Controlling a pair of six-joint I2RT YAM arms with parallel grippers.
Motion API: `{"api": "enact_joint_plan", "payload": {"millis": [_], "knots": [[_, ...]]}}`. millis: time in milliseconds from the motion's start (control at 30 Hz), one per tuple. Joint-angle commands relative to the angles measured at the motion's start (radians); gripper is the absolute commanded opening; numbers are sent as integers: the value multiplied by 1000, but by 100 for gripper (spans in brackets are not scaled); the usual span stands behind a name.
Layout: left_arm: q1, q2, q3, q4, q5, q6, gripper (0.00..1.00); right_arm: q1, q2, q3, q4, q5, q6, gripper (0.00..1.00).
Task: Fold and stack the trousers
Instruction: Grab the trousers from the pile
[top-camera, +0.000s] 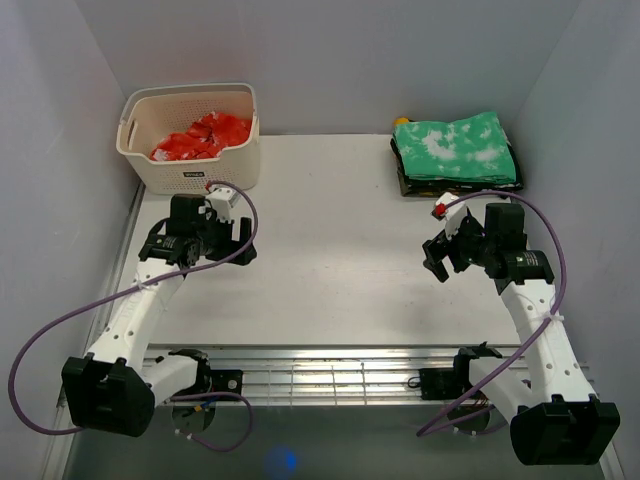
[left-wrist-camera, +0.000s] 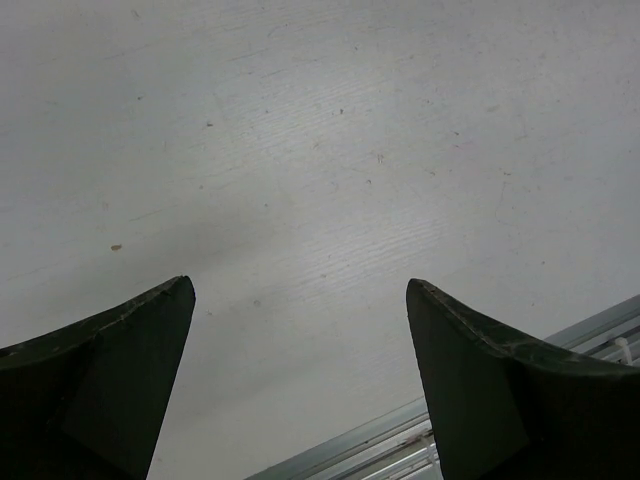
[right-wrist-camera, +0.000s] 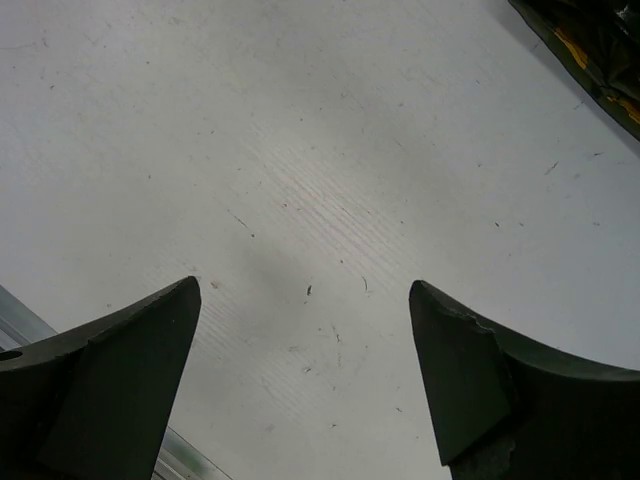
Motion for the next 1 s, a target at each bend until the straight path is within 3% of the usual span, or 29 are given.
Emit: {"api": "enact_joint_plan", "payload": {"millis": [0,67,267,300,533,767,967], "knots": [[5,30,103,-2,-2,24,98,4,0,20,5,-2,-12,90],[5,72,180,-36,-2,34,98,5,10,26,5,4,-21,90],[20,289,631,-83,14,3,98,4,36,54,49,53,-15,90],[28,375,765,-91,-2,-11,98,4,40,54,60,82,3,90],[165,772,1266,-114,-11,-124,98,5,102,73,23,54,-23,90],[299,1036,1424,21,-68,-166,98,5,187,89,22,38,-4,90],[316,1144,1415,197,-2,-186,98,7,240,89,17,37,0,90]]}}
